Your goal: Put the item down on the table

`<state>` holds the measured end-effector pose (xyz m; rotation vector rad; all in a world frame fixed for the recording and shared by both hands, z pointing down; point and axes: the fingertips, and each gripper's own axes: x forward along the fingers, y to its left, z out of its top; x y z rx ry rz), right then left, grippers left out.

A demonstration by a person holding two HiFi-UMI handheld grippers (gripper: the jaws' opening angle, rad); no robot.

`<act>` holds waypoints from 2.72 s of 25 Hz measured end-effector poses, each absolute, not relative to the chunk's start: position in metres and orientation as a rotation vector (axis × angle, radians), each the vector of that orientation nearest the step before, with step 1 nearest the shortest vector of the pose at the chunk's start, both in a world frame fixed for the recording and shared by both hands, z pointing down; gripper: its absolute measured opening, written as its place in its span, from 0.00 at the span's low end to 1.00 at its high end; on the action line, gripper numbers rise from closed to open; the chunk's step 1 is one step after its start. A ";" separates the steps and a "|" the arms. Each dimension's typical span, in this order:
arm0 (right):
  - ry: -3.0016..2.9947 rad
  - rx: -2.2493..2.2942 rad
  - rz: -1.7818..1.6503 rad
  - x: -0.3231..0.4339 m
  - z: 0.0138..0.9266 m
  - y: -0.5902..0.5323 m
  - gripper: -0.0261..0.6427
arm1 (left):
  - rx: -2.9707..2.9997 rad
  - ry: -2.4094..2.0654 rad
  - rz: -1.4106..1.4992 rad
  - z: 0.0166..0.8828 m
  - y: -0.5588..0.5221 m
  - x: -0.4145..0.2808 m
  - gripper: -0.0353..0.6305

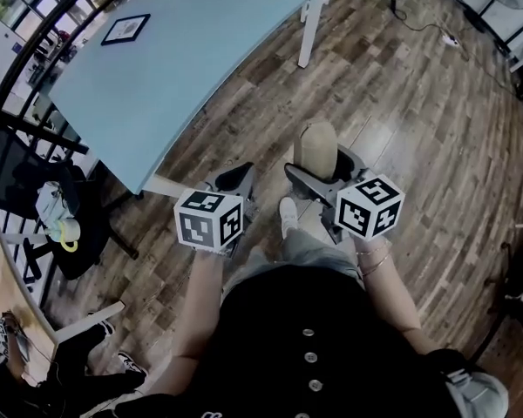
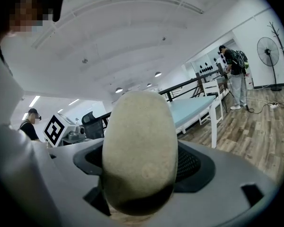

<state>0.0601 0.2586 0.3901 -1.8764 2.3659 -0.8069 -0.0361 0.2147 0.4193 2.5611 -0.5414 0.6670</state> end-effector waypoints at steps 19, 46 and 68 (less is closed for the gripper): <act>2.488 -1.748 -0.814 0.153 0.395 0.135 0.64 | 2.535 -0.640 0.645 0.419 0.099 0.070 0.08; 2.499 -1.754 -0.932 0.206 0.427 -0.016 0.65 | 2.467 -0.678 0.626 0.443 -0.059 0.108 0.08; 2.626 -1.634 -0.838 0.207 0.398 -0.220 0.64 | 2.445 -0.840 0.523 0.428 -0.247 0.098 0.08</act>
